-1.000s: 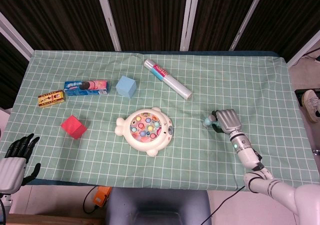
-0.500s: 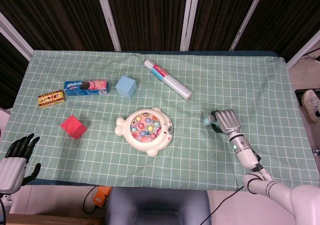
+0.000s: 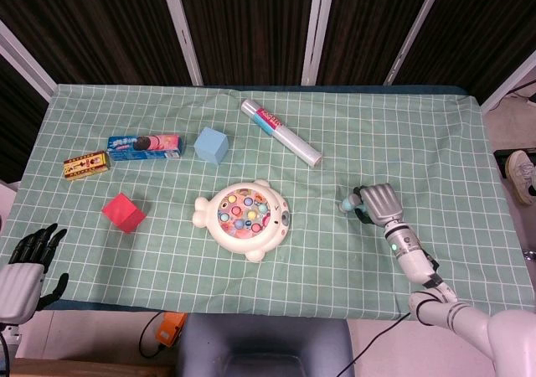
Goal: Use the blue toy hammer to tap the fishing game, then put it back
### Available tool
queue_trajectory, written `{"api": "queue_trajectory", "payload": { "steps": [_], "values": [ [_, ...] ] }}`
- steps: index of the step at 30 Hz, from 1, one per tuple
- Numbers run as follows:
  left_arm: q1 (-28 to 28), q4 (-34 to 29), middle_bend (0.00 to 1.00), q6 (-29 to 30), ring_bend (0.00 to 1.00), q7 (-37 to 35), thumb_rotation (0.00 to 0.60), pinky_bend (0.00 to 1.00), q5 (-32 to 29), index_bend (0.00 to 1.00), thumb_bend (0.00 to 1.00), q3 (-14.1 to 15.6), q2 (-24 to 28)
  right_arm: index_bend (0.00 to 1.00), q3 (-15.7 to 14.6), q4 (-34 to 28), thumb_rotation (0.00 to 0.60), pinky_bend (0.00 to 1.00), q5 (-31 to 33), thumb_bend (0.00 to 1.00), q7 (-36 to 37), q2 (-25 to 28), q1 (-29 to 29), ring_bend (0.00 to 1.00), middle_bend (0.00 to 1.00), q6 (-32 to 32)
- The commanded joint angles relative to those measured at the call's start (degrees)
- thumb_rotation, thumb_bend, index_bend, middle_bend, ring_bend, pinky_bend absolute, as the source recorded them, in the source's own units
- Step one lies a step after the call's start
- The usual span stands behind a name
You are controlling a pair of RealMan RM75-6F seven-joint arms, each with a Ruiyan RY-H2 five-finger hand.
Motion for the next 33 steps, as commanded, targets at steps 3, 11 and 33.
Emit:
{"api": "queue_trajectory", "payload": {
  "steps": [3, 11, 33],
  "values": [
    [0.1, 0.0, 0.00, 0.3, 0.00, -0.2, 0.600, 0.11, 0.2, 0.00, 0.42, 0.0, 0.1, 1.00, 0.7, -3.8, 0.600, 0.91, -1.0, 0.55, 0.2, 2.8, -0.3, 0.87, 0.79, 2.6],
    [0.2, -0.1, 0.00, 0.5, 0.00, -0.8, 0.600, 0.11, 0.5, 0.00, 0.42, 0.1, 0.3, 1.00, 2.7, -15.4, 0.600, 0.91, -1.8, 0.55, -2.3, 8.9, -0.1, 0.87, 0.79, 6.1],
    [1.3, 0.6, 0.00, 3.1, 0.00, -8.7, 0.600, 0.11, 2.5, 0.00, 0.42, 0.5, 3.2, 1.00, 10.9, -48.1, 0.600, 0.91, 27.3, 0.55, -62.5, 4.3, 21.4, 0.87, 0.79, 10.6]
  ]
}}
